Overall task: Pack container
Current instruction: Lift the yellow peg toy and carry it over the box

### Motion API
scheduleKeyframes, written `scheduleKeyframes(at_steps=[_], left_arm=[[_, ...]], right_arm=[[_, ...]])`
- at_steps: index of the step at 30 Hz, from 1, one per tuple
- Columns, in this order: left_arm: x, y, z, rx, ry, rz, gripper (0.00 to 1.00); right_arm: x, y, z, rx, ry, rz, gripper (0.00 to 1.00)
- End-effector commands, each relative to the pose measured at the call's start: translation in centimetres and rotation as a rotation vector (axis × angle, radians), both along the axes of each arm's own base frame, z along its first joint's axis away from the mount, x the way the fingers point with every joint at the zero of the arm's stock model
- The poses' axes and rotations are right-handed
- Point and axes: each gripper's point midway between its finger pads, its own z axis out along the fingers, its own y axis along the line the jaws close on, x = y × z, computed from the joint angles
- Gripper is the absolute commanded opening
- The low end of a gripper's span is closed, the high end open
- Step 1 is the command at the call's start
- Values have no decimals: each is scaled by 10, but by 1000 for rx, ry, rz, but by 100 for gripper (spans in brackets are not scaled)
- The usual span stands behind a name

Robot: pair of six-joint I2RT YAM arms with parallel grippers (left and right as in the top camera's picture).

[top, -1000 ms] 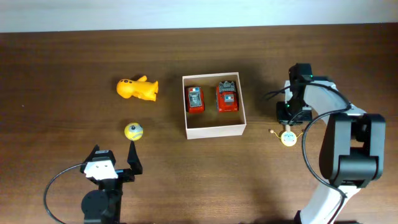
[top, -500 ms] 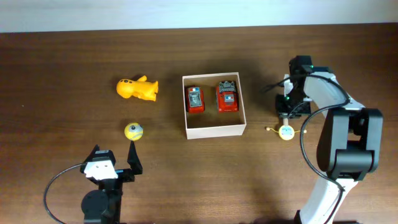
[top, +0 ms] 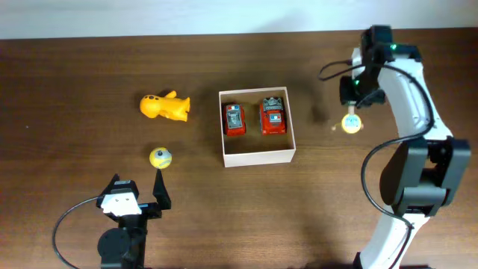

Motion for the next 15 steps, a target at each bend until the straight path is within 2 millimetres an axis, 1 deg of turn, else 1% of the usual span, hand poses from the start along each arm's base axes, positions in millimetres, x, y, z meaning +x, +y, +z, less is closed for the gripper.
scheduleKeyframes(at_steps=[1,5,8,10,11,15], left_arm=[[0,-1,-2,-3,1,-6,99],[0,-1,-2,-3,1,-6,99],[0,-1,-2,-3,1,-6,99],[0,-1,-2,-3,1,-6,99],[0,-1,-2,-4,1,-6,99],[0,-1,-2,-3,1,-6,99]], right_arm=[[15,10,34,39,-76,19,10],[21,26,60,91,-122,49,10],[24,48,76,146,-149,89,10],[24,66,82,182,-158,125,10],[23,79,84,203,-161,152,10],[18,119,85,226,-160,235,11]])
